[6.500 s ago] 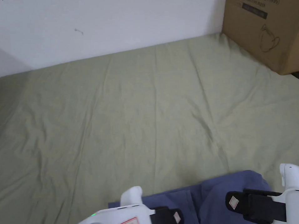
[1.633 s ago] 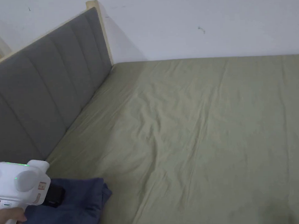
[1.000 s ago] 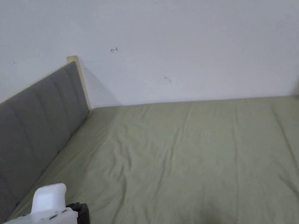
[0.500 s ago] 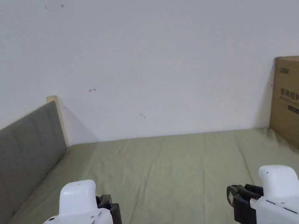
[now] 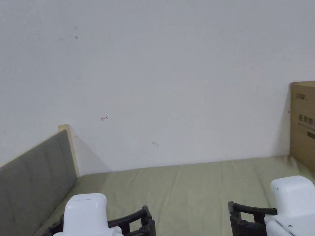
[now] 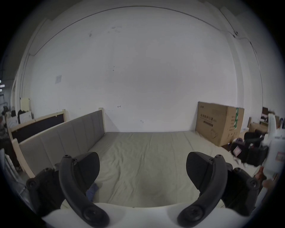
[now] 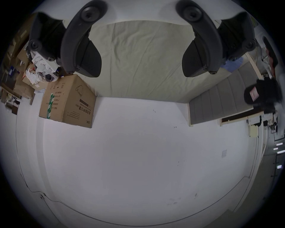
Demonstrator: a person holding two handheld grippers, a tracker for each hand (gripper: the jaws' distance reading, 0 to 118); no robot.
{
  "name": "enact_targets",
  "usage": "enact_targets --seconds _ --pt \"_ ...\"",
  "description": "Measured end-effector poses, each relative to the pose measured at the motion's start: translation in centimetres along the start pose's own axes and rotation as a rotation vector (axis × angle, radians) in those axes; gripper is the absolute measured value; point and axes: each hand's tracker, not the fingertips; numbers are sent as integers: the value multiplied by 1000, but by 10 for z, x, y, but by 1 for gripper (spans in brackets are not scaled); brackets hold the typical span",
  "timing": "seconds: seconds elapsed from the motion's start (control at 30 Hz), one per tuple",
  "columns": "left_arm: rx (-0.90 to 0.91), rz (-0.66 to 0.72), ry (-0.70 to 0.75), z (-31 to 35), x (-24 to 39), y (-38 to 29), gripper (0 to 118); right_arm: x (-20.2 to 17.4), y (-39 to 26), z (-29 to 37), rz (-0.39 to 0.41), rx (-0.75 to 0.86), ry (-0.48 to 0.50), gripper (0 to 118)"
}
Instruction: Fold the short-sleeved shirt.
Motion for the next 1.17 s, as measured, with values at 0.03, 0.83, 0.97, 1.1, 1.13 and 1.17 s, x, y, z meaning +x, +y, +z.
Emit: enact_targets --seconds 0.03,0.83,0.97,1.1,1.13,1.17 --pt "-1 -7 3 0 2 0 114 1 2 0 -9 -1 0 108" --pt "-6 6 21 -1 10 9 114 6 0 -12 -28 -58 18 108" --pt "8 -10 52 -5 12 9 114 6 0 -13 -32 -56 21 108" --pt "6 21 38 -6 7 9 114 5 0 -13 -29 -51 25 108" --pt "9 17 39 -5 7 9 115 5 1 -12 -27 -49 23 108" --pt "19 12 39 -5 7 9 116 5 1 -13 -27 -47 21 108"
